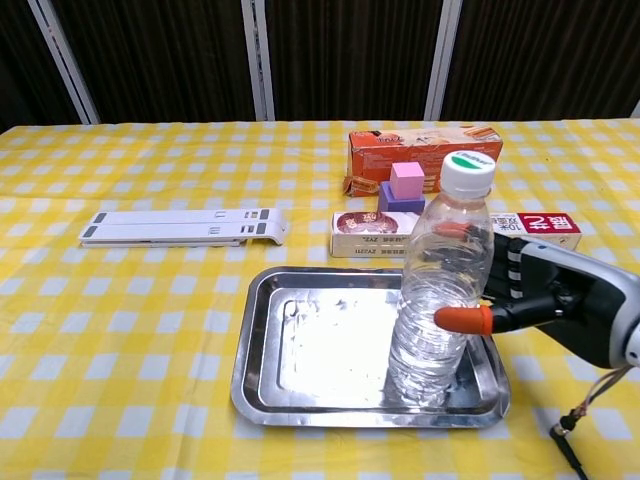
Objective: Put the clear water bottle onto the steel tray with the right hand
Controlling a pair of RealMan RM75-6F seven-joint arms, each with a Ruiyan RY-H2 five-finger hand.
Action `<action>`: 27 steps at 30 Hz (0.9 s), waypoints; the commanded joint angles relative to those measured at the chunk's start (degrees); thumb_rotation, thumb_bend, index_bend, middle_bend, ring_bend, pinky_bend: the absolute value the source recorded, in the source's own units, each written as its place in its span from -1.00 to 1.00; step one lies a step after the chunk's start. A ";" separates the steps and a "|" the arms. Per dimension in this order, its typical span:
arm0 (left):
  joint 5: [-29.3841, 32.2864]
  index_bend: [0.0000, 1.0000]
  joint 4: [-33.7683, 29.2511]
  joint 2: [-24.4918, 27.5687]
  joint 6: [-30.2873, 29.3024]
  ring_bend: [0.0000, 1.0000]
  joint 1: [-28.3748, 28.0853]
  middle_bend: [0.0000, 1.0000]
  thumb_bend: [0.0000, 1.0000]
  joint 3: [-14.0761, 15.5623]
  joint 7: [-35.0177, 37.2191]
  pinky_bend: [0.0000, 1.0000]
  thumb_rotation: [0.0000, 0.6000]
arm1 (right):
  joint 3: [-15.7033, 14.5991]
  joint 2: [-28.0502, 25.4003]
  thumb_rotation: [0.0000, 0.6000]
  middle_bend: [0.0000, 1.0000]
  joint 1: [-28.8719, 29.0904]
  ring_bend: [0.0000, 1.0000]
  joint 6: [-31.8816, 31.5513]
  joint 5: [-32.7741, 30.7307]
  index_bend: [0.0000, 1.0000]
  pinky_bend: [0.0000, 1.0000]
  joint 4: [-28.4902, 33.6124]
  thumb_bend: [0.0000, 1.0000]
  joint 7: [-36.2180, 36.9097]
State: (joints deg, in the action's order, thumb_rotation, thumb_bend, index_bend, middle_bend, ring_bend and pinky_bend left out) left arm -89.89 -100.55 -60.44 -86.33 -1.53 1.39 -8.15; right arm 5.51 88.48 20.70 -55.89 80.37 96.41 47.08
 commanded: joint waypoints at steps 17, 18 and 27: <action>0.06 -0.74 -0.19 -0.09 -0.30 -1.00 0.22 -1.00 -0.60 0.06 -0.37 -1.00 1.00 | -9.19 -19.19 1.00 -0.64 -2.97 -0.82 -8.31 14.19 -0.84 -1.00 -10.93 -0.71 -3.47; 0.03 -0.74 -0.17 -0.12 -0.28 -1.00 0.23 -1.00 -0.60 0.10 -0.43 -1.00 1.00 | -8.10 -19.18 1.00 -0.64 -4.33 -0.82 -9.13 11.11 -0.83 -1.00 -10.44 -0.71 -12.39; 0.47 -0.74 -0.19 -0.18 -0.11 -1.00 0.20 -1.00 -0.60 -0.03 -0.59 -1.00 1.00 | -5.09 -13.80 1.00 -0.67 -12.70 -0.94 -22.89 2.31 -0.81 -1.00 -13.62 -0.71 -53.28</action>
State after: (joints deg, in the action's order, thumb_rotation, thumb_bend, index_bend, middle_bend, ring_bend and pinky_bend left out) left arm -89.42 -100.74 -60.63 -86.44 -1.34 1.36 -8.74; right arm -1.57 72.73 14.37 -69.48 89.78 85.97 19.23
